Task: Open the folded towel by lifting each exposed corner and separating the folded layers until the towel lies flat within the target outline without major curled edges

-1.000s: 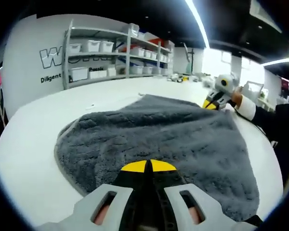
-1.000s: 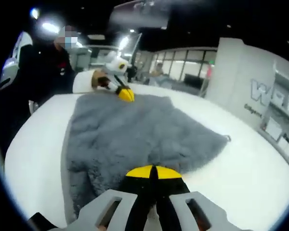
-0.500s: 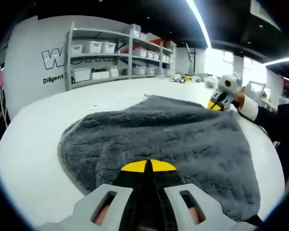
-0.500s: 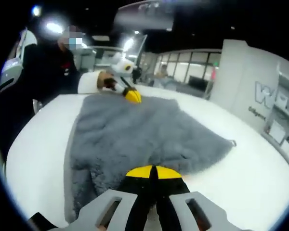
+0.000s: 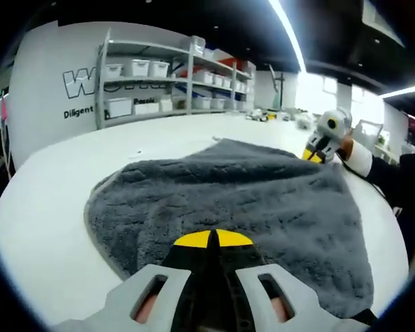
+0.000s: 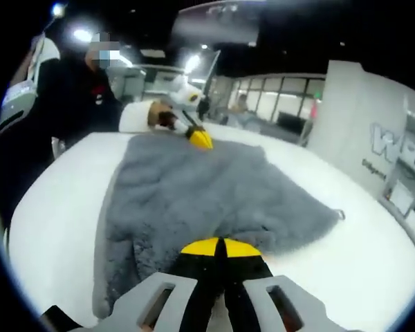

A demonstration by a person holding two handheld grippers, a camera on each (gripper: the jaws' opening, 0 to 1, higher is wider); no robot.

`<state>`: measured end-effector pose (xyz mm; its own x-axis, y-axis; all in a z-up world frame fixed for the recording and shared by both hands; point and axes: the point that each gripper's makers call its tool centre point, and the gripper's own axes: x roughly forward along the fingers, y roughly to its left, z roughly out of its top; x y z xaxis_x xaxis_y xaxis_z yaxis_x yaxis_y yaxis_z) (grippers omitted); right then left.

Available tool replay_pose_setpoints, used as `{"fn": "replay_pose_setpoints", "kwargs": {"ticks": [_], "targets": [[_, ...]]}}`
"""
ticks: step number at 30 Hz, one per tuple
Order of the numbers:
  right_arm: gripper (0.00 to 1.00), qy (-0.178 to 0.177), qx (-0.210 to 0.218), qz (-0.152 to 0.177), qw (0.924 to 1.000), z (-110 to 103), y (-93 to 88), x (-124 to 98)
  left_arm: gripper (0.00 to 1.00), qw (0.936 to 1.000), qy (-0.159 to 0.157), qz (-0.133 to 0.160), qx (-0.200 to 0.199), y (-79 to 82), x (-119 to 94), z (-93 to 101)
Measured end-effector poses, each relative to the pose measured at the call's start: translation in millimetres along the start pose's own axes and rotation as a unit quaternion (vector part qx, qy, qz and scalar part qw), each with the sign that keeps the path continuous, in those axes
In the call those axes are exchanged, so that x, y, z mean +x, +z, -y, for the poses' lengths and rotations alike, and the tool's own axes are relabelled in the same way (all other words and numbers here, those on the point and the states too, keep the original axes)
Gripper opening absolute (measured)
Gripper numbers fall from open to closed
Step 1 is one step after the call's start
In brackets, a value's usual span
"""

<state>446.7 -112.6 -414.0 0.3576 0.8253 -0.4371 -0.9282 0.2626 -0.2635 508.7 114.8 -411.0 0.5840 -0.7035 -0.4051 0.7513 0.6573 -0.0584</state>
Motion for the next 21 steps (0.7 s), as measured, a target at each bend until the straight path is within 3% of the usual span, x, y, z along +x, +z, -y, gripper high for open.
{"fn": "replay_pose_setpoints", "kwargs": {"ticks": [15, 21], "targets": [[0.00, 0.019, -0.027, 0.003, 0.9995, -8.2, 3.2, -1.2, 0.00, 0.9997, 0.009, -0.003, 0.022, 0.8, 0.0, -0.5], [0.00, -0.010, -0.014, 0.018, 0.9997, 8.4, 10.7, -8.5, 0.01, 0.9998, 0.005, -0.002, 0.018, 1.4, -1.2, -2.1]]}}
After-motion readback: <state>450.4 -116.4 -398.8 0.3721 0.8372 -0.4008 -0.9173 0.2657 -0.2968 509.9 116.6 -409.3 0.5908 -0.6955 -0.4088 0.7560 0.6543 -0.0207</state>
